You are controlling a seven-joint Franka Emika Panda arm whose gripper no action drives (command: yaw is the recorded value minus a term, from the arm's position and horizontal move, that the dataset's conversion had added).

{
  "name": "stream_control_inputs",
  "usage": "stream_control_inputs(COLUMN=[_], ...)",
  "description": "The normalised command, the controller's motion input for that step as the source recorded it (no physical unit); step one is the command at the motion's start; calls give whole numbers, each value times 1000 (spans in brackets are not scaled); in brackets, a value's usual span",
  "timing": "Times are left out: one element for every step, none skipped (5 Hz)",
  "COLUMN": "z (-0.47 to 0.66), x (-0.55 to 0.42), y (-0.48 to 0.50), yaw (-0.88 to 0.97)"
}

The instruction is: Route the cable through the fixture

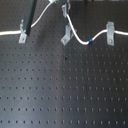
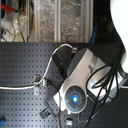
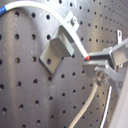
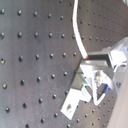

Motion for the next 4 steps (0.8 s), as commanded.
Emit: stream_control_inputs(z=[567, 495, 33, -313], x=[19, -40, -86, -7], y=[44, 66, 146, -5], yaw=[0, 0, 46, 131])
